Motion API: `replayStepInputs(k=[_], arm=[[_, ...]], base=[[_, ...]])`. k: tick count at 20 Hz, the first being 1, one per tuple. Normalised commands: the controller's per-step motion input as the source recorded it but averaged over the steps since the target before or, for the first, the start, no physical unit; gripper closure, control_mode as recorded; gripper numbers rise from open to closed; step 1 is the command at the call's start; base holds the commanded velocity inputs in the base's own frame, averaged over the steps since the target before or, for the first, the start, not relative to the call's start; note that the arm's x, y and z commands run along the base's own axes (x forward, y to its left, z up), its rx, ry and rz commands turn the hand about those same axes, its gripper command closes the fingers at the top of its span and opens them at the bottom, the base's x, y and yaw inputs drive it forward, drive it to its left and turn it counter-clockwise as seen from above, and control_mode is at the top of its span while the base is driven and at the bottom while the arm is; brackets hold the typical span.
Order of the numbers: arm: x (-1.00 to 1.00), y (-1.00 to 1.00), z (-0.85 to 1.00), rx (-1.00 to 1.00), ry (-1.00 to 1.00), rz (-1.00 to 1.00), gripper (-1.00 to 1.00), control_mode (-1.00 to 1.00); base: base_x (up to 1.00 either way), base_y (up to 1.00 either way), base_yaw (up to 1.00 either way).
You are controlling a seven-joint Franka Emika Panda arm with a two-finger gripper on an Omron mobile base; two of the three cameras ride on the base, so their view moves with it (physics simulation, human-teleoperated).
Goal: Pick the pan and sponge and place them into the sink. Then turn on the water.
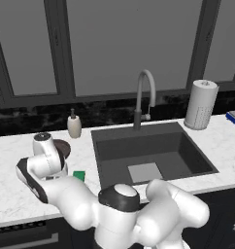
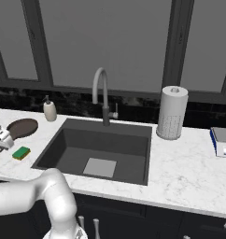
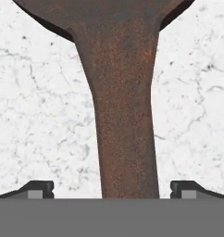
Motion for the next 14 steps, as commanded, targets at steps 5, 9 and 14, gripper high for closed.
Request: replayStepInputs(k=[5,9,14], arm=[[0.03,0.0,-0.25,0.0,0.0,0.0,-1.0,-1.0],[0.01,0.0,-0.28,0.0,0.0,0.0,1.0,-1.0],[0.0,0.0,-0.01,0.0,0.0,0.0,1.0,-1.0]], base=[[0.0,0.0,0.0],[0.0,0.0,0.0],[0.0,0.0,0.0]])
